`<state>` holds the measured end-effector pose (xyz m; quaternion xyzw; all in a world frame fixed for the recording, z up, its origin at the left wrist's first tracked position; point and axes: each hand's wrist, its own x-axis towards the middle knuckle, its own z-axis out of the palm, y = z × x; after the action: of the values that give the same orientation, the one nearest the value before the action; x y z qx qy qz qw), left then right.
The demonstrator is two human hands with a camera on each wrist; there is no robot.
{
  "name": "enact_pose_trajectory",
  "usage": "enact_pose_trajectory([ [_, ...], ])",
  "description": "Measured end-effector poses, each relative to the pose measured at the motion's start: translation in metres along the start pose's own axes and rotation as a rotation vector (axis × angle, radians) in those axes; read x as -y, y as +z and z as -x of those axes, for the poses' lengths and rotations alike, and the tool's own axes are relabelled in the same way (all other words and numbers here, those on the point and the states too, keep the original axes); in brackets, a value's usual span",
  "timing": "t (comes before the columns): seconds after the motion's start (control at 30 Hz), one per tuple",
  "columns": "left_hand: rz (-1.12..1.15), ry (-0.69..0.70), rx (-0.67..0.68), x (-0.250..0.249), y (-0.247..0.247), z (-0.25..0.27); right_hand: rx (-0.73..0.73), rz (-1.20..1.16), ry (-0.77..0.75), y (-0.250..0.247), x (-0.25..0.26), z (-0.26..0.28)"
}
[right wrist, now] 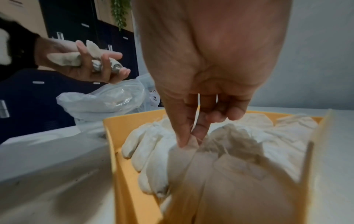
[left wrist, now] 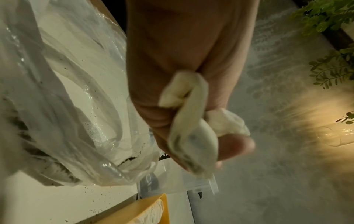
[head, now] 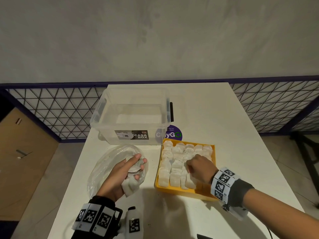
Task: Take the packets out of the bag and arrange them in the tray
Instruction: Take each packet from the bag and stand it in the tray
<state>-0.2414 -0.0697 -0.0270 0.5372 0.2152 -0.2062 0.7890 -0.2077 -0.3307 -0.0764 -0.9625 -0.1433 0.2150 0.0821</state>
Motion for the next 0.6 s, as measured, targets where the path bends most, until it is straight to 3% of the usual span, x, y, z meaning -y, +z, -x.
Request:
enact_pose_trajectory([
  [0.2,0.161,-0.088,0.008,-0.002,0.0,0.001,-0.072,0.191,-0.057,-0.004,0.006,0.003],
  [0.27,0.157,-0.11,-0.006,0.0,0.0,0.0,-0.028,0.226,-0.071,-0.004,0.008,0.006],
  [0.4,0.167,-0.105,-0.074,0.003,-0.001,-0.003,-0.342,0.244,-0.247,-0.017,0.03,0.013],
  [0.5,0.222,-0.082,-0.065,0.002,-0.001,-0.003,-0.48,0.155,-0.333,-0.026,0.049,0.017],
  [0.6,0.232,-0.049,-0.06,-0.001,-0.004,0.001,-0.466,0.063,-0.449,-0.019,0.065,0.018],
])
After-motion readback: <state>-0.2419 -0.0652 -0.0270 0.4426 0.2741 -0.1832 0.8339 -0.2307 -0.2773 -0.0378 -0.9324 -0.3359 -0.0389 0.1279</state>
